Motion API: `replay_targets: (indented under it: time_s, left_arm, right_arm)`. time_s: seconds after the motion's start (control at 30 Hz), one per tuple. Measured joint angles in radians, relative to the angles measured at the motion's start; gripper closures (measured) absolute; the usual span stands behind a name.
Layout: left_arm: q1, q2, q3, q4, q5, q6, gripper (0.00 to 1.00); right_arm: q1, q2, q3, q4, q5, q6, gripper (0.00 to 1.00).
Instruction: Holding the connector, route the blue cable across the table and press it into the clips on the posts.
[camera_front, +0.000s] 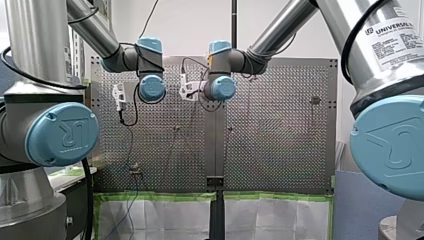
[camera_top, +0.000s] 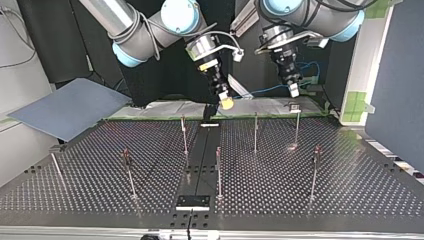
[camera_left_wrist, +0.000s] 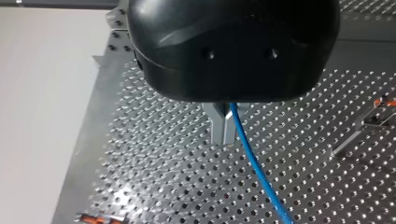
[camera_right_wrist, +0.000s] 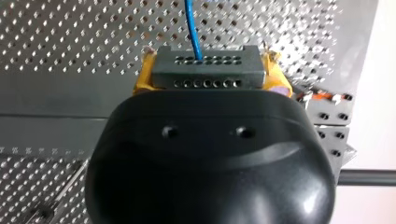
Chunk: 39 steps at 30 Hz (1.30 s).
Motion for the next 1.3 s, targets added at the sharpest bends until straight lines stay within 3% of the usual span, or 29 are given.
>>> replay_targets:
  time_s: [0.2, 0.43, 0.6, 0.97, 1.3]
  left_arm:
    - [0.026, 0.010, 0.032, -0.054, 0.018, -0.008, 1.00]
    - [0.086, 0.022, 0.055, -0.112, 0.065, 0.021, 1.00]
    - [0.129, 0.024, 0.075, -0.124, 0.107, 0.027, 1.00]
    - [0.208, 0.024, 0.141, -0.140, 0.192, -0.006, 1.00]
    - [0.241, 0.021, 0.186, -0.150, 0.232, -0.018, 1.00]
  right_arm:
    - [0.010, 0.001, -0.054, 0.054, -0.003, 0.011, 1.00]
    - [-0.001, 0.026, -0.122, 0.122, -0.005, 0.024, 1.00]
    - [-0.002, 0.055, -0.168, 0.168, -0.012, 0.024, 1.00]
    - [0.003, 0.062, -0.261, 0.258, -0.029, 0.022, 1.00]
    - [-0.003, 0.063, -0.344, 0.285, -0.048, 0.029, 1.00]
